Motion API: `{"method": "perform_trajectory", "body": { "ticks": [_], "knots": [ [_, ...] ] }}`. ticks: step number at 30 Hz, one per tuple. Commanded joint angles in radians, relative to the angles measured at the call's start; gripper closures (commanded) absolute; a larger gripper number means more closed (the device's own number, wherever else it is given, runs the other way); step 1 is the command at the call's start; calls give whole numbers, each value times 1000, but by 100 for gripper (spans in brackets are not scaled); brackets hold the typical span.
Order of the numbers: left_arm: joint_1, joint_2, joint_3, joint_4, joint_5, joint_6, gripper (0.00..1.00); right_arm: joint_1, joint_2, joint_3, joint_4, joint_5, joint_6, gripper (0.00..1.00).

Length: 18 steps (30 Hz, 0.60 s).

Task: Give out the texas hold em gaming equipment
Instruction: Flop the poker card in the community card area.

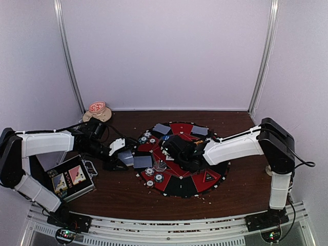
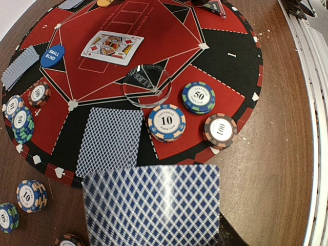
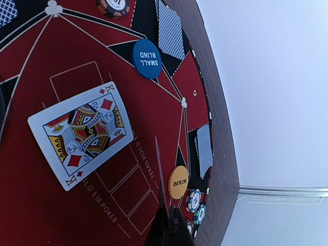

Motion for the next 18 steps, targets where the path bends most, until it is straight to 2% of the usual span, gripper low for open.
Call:
{"method": "perform_trajectory", "body": {
  "ticks": [1,8,18],
  "knots": [
    [0,-21,5,19,23,11,54,-49,-36,-44,121,-96,-91,100],
    [-1,-11,6,19,23,14,54,-64,-17,-78,183,-168,-136,100],
    [0,-16,5,19,24,12,54,-65,57,-49,194,-183,-144,100]
  ]
}}
